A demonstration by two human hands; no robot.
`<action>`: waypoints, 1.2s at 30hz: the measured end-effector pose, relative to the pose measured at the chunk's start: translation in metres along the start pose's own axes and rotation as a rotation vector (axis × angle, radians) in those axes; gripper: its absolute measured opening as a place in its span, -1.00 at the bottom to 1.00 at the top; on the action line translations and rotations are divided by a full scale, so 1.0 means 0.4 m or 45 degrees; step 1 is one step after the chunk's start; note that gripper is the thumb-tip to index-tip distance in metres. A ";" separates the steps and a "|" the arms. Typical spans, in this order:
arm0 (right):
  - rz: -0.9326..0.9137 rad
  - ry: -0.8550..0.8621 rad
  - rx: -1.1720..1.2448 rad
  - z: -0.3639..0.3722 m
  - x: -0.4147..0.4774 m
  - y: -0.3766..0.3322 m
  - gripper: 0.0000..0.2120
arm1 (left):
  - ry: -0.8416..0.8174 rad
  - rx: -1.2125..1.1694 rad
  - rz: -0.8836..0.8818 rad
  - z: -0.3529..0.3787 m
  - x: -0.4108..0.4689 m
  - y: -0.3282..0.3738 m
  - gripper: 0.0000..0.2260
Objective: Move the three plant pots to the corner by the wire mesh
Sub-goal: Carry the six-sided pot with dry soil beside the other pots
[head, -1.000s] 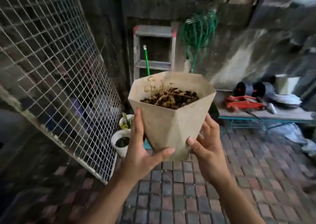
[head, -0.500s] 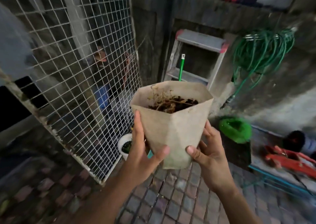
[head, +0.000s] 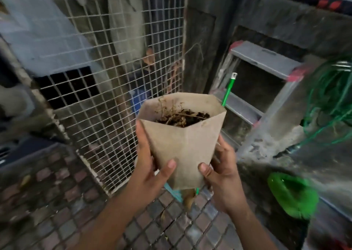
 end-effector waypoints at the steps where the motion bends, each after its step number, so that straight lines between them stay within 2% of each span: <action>1: 0.005 -0.043 -0.002 -0.024 0.019 0.003 -0.11 | 0.041 0.023 0.003 0.024 0.003 -0.002 -0.08; 7: 0.035 -0.293 0.036 -0.040 0.102 0.048 -0.19 | 0.390 0.151 -0.090 0.049 0.005 -0.012 -0.05; 10: 0.170 -0.418 0.143 0.018 0.145 0.098 -0.06 | 0.610 0.232 -0.171 -0.005 -0.023 -0.015 -0.08; 13: 0.325 -0.550 0.259 0.089 0.192 0.173 -0.16 | 0.698 0.349 -0.189 -0.085 -0.063 -0.046 -0.25; 16: 0.391 -0.570 0.259 0.145 0.262 0.292 -0.31 | 0.719 0.451 -0.174 -0.169 -0.108 -0.117 -0.42; 21: 0.467 -0.563 0.314 0.233 0.387 0.638 -0.39 | 0.767 0.564 -0.149 -0.315 -0.243 -0.376 -0.44; 25: 0.452 -0.607 0.325 0.274 0.460 0.999 -0.30 | 0.756 0.687 -0.160 -0.422 -0.412 -0.673 -0.41; 30: 0.490 -0.642 0.327 0.304 0.503 1.478 -0.38 | 0.815 0.791 -0.192 -0.554 -0.684 -1.023 -0.40; 33: 0.500 -0.649 0.295 0.316 0.501 1.702 -0.33 | 0.842 0.861 -0.173 -0.614 -0.832 -1.175 -0.44; 36: 0.519 -0.630 0.299 0.331 0.489 1.869 -0.30 | 0.905 0.839 -0.184 -0.672 -0.943 -1.286 -0.37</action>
Point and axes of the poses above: each hand's wrist, its own x-axis towards the middle knuckle, its own z-axis out of the palm, y = z × x, the point moved 8 cm from there along x, towards the middle knuckle, and after that the axes turned 13 degrees about z, right-handed, at the moved point
